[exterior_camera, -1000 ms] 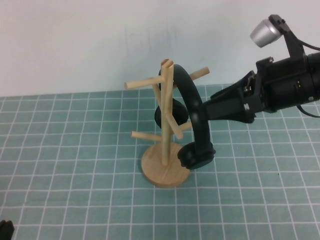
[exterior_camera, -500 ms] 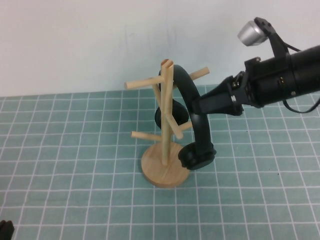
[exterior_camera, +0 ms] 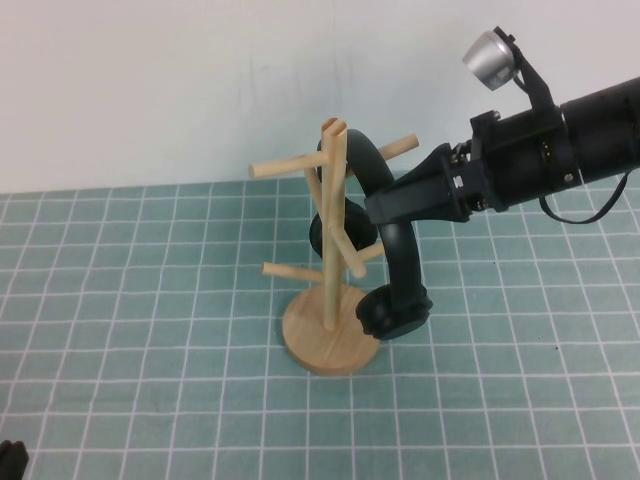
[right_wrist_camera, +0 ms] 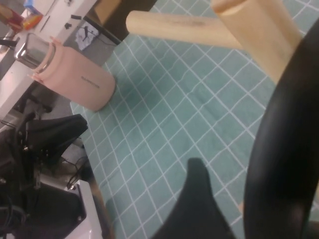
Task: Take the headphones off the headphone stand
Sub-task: Pick up the headphones from the headphone stand, then place the headphones on the table
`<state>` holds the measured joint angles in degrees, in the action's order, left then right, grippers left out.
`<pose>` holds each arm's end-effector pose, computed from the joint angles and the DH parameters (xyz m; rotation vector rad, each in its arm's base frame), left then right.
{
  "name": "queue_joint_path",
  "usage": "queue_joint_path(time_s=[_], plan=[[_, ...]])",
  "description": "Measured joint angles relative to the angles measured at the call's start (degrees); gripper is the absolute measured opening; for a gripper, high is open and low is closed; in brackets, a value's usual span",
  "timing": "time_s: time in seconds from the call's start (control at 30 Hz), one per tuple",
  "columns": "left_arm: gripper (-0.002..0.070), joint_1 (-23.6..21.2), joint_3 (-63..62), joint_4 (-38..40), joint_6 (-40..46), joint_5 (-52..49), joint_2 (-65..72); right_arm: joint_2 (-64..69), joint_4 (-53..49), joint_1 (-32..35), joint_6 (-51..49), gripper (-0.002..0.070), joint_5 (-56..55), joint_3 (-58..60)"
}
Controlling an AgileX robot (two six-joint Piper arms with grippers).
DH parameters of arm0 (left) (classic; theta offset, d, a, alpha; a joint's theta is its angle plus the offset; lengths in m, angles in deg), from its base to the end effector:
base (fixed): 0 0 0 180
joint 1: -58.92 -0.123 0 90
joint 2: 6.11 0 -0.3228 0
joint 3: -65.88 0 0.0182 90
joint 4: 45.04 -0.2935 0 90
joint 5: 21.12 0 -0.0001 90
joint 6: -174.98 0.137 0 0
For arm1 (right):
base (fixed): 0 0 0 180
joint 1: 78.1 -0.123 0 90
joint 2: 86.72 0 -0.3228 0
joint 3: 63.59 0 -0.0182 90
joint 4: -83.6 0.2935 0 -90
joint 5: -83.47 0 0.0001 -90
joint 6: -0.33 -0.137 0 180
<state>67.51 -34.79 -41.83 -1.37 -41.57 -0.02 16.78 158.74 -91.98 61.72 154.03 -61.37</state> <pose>0.1003 -0.0179 0.1613 0.1624 1.8416 -0.1149 0.3561 0.2166 0.3307 -0.9163 2.0063 1.4147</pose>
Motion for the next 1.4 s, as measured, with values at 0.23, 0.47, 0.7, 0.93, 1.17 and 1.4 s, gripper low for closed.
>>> queue_joint_path(time_s=[0.23, 0.47, 0.7, 0.93, 1.17, 1.4], plan=[[-0.0006, 0.0, 0.0, 0.0, 0.0, 0.0, 0.0, 1.3, 2.59, 0.0, 1.2, 0.0227, 3.14, 0.0], [-0.0006, 0.0, 0.0, 0.0, 0.0, 0.0, 0.0, 1.53, 2.48, 0.0, 1.61, -0.0004, 3.34, 0.0], [-0.0006, 0.0, 0.0, 0.0, 0.0, 0.0, 0.0, 1.53, 2.57, 0.0, 1.99, -0.0009, 4.07, -1.09], [-0.0006, 0.0, 0.0, -0.1, 0.0, 0.0, 0.0, 1.03, 2.34, 0.0, -3.12, -0.0009, 4.07, -7.35], [-0.0006, 0.0, 0.0, -0.1, 0.0, 0.0, 0.0, -3.86, -4.08, 0.0, -16.06, -0.0008, 4.07, -11.78], [-0.0006, 0.0, 0.0, -0.1, 0.0, 0.0, 0.0, -10.65, -19.17, 0.0, -28.97, -0.0008, 2.9, -12.01]])
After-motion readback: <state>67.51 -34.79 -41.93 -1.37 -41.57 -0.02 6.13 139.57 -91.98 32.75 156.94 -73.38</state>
